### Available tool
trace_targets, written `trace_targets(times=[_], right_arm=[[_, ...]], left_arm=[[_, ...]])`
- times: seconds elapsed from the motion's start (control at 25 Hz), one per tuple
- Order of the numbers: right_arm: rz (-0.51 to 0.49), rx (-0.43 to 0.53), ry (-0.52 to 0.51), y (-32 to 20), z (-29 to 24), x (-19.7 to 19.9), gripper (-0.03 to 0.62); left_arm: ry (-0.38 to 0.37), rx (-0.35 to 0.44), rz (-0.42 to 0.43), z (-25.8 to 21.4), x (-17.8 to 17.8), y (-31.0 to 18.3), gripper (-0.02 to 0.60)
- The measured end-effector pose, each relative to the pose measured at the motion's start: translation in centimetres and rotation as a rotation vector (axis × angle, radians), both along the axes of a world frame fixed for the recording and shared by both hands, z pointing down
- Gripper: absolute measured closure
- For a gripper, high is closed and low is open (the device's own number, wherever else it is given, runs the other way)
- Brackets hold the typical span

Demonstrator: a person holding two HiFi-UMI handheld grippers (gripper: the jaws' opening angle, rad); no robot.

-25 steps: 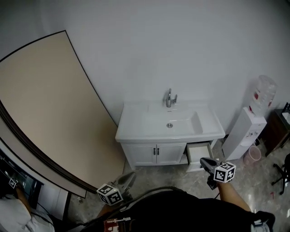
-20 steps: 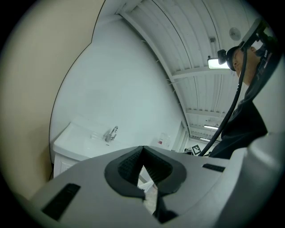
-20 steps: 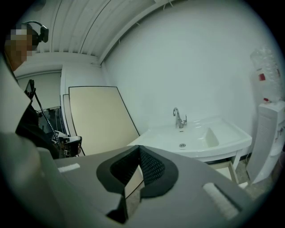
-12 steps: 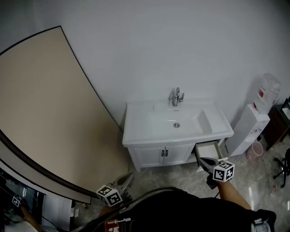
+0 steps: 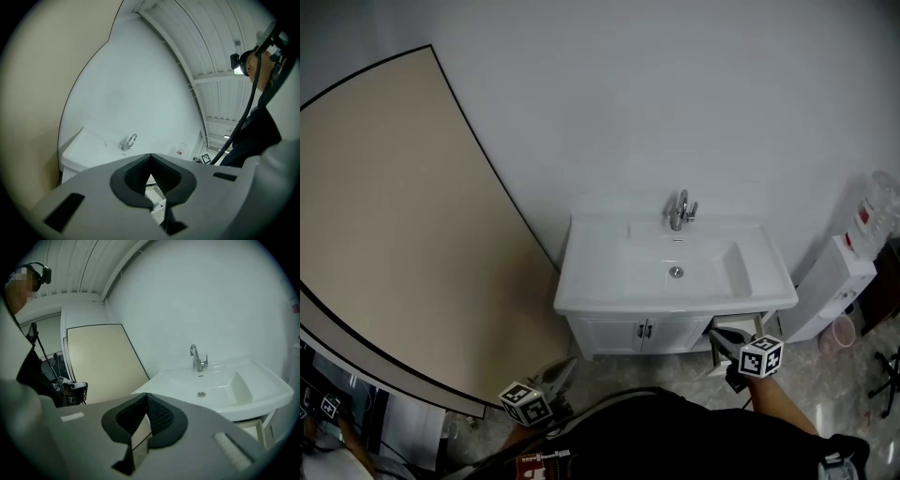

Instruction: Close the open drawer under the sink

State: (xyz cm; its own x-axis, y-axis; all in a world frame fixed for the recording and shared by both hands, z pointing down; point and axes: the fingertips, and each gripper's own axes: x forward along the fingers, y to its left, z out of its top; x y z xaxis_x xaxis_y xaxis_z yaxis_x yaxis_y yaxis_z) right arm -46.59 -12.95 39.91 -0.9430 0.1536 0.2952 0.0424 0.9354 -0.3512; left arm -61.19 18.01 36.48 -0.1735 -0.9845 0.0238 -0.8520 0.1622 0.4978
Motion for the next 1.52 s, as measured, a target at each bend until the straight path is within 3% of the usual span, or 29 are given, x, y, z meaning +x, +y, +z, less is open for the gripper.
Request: trace_targets(times=[0.48, 0.84, 1.16, 1.32, 1.52], right_arm=[[-0.075, 0.018, -0.035, -15.1, -1.9, -4.0, 0.592], [-0.061, -0.017, -0.034, -20.7, 0.2, -4.9, 0.592], [0.064, -0.021, -0.014, -23.6, 0.5, -7.0, 0.592], [0.108, 0.009, -0.026, -22.6, -0.7, -10.0, 0.592], [0.18, 0.029, -0.032, -21.5, -2.1, -14.0, 0.592]], left_arm=[[-0.027, 0.036, -0.068, -2.3, -0.9, -14.1, 0.581], [-0.038, -0.011, -0.036, -1.1, -2.2, -20.9, 0.581], [-0.004, 0.047, 0.061, -1.8, -7.5, -24.5, 0.581], [-0.027, 0.039, 0.115, -1.4, -12.3, -24.4, 0.581], [-0.019, 0.088, 0.179, -3.4, -18.2, -24.1, 0.581]])
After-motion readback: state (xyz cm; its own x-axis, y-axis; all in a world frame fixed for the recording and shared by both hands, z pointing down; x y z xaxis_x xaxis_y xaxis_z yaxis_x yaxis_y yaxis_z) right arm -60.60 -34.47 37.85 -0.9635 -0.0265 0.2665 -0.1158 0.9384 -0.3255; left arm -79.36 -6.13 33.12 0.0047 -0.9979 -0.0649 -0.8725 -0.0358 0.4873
